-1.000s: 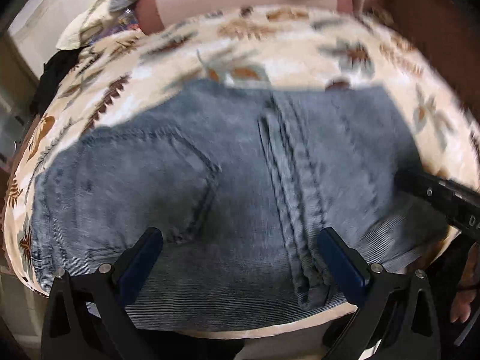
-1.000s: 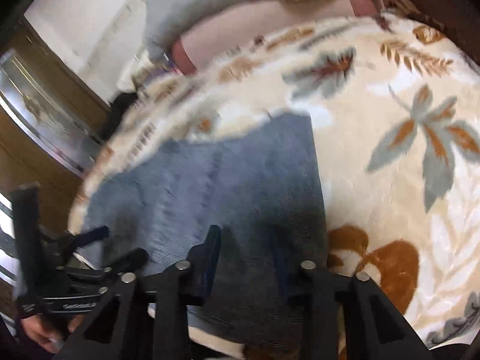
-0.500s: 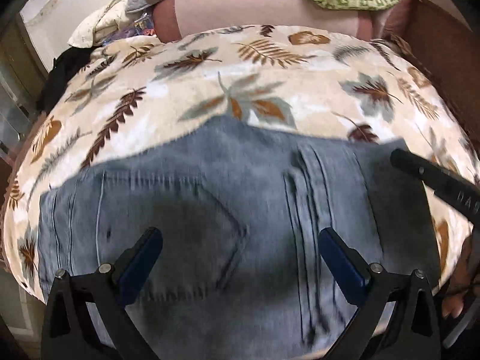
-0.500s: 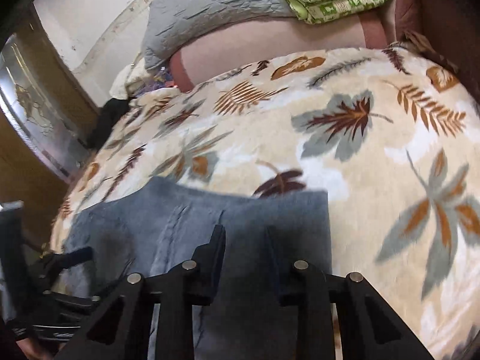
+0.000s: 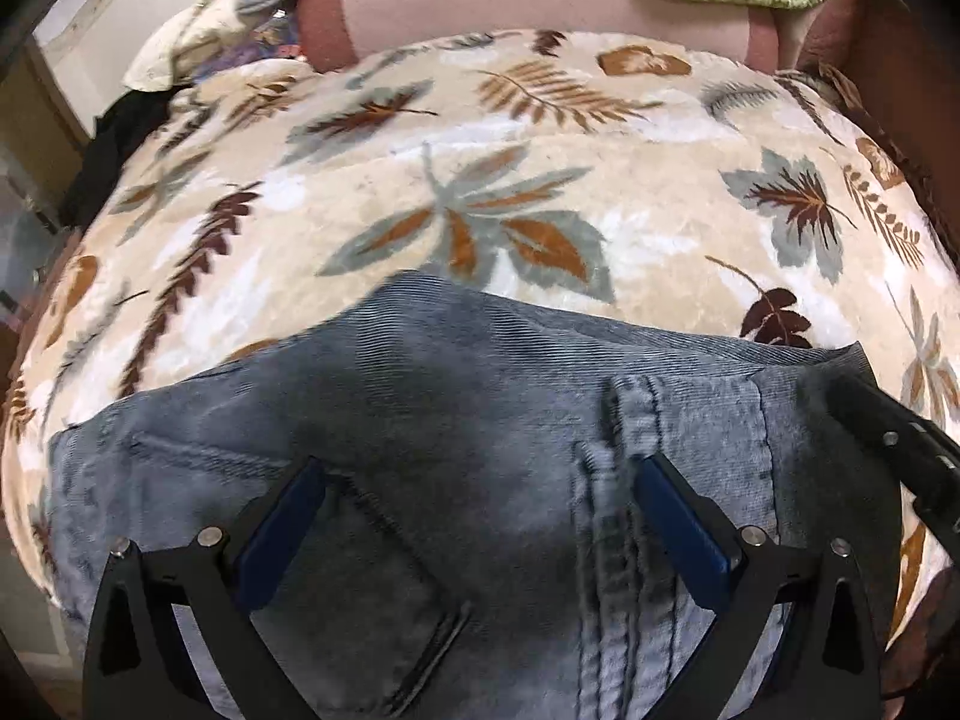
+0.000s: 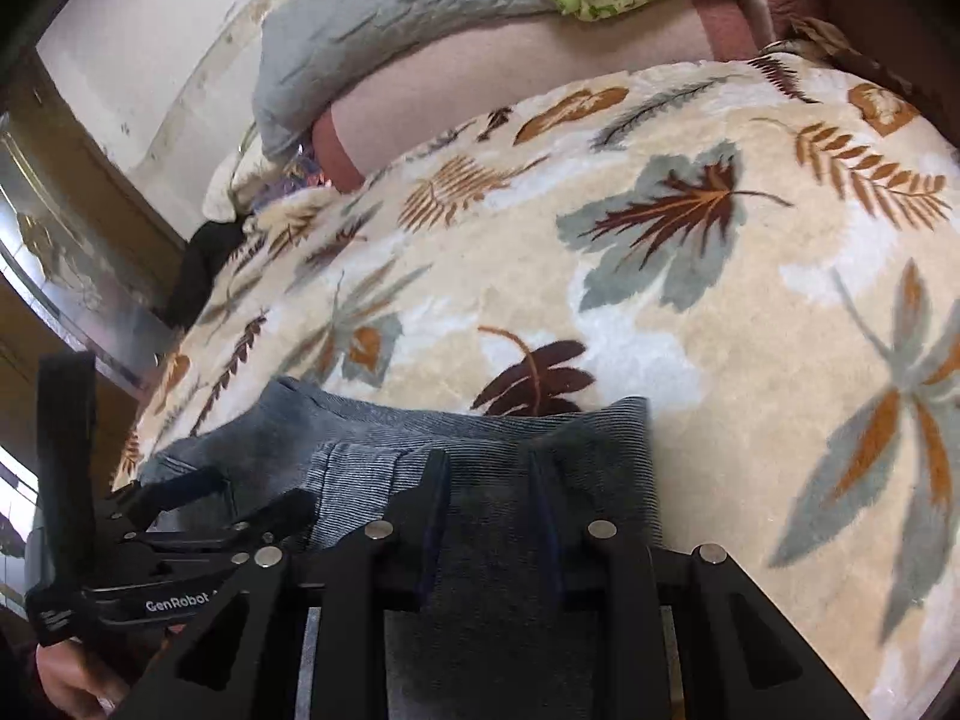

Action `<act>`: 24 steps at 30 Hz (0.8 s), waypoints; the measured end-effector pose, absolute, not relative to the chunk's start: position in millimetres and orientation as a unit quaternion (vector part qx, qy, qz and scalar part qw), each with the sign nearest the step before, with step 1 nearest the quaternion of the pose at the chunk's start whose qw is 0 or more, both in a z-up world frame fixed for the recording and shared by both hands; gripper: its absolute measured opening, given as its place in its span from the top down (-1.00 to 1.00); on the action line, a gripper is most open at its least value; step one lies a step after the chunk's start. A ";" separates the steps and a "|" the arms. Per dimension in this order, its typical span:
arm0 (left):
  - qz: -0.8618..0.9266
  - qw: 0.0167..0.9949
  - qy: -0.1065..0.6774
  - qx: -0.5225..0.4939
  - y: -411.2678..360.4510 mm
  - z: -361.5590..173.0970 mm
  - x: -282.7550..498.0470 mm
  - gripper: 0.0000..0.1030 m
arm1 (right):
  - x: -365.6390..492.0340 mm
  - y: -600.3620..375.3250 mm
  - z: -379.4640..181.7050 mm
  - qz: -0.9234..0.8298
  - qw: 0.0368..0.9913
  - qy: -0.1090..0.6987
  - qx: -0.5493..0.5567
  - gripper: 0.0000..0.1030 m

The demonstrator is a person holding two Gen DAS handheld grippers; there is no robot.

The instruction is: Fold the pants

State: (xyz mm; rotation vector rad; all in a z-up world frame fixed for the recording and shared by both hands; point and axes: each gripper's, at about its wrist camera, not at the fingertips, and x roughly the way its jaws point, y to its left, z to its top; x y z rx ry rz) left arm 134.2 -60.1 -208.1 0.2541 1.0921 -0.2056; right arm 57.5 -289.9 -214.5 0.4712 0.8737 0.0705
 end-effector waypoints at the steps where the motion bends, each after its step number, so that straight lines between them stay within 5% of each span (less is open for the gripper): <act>1: -0.097 0.844 0.514 0.119 -56.8 -204.7 130.2 -1.00 | 51.5 -290.0 -210.0 0.037 0.881 0.414 0.226 0.40; 15: -0.140 0.840 0.498 0.165 -35.5 -203.5 33.7 -1.00 | -38.1 -255.9 -207.3 0.065 0.879 0.437 0.180 0.40; 24: -0.122 0.821 0.537 0.151 -18.0 -231.0 36.6 -1.00 | -53.8 -238.6 -227.0 0.067 0.864 0.481 0.130 0.39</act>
